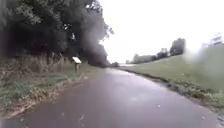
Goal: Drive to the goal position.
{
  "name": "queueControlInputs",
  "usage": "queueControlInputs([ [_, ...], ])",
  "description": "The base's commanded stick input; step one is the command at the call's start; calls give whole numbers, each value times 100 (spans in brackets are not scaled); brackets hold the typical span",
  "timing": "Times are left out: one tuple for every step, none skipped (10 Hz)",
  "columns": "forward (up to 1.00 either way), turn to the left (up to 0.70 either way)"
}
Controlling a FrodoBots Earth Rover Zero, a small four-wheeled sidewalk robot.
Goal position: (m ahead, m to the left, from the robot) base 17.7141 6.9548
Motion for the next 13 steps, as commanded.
queueControlInputs([
  [70,0],
  [70,0],
  [70,0],
  [70,0],
  [70,0],
  [70,0],
  [70,0],
  [70,0],
  [70,0],
  [70,0],
  [70,0],
  [70,0],
  [70,0],
])
